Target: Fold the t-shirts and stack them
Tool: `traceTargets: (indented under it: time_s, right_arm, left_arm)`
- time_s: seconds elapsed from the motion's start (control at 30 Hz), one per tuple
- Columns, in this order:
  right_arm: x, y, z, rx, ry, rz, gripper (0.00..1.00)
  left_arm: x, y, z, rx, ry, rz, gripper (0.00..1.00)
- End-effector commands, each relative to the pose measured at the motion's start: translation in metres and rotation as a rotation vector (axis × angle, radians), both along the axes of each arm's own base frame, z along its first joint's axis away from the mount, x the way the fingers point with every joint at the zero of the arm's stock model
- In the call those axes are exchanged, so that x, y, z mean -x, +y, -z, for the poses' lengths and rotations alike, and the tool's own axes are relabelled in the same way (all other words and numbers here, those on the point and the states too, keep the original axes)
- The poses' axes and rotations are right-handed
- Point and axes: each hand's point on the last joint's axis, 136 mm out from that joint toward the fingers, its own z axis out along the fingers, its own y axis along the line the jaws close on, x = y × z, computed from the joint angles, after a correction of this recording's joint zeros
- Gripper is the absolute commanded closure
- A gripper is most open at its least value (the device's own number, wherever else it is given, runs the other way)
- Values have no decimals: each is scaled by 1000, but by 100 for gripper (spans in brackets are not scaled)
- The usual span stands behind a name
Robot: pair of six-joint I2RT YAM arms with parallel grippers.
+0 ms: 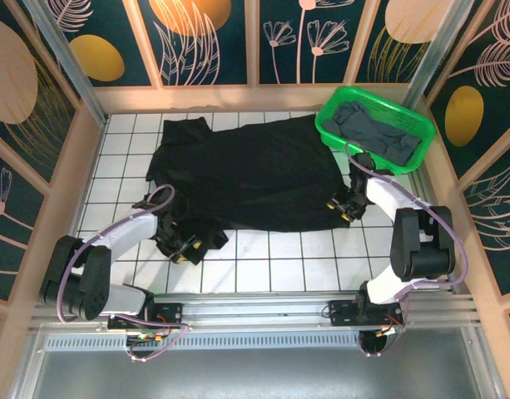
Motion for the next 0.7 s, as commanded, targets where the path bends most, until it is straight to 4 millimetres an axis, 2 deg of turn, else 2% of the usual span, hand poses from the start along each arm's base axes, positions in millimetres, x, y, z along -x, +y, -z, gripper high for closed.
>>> traceTargets:
  time_s: [0.0, 0.17, 0.27, 0.33, 0.4, 0.47, 0.53, 0.67]
  right_arm:
    - [7, -7, -8, 10, -2, 25, 54]
    - [10, -14, -5, 19, 2, 41, 54]
    - [12, -14, -4, 11, 3, 54, 54]
    - [14, -14, -4, 7, 1, 65, 54]
    - [15, -15, -4, 5, -2, 81, 54]
    - [18, -17, -3, 6, 4, 100, 55]
    - [20, -19, -2, 10, 7, 125, 56]
    - [26, -25, 1, 1, 23, 201, 57]
  left_arm:
    - [17, -7, 0, 10, 77, -30, 51]
    - [25, -8, 6, 7, 95, -17, 52]
    - [16, -13, 15, 25, 74, -36, 59]
    - [6, -15, 22, 18, 65, -49, 74]
    - [-1, -14, 23, -5, 61, -57, 100]
    - [-2, -6, 15, -46, 45, -68, 100]
    - [5, 2, 5, -77, 43, -78, 100]
    - [36, 15, -10, -91, 74, -98, 100]
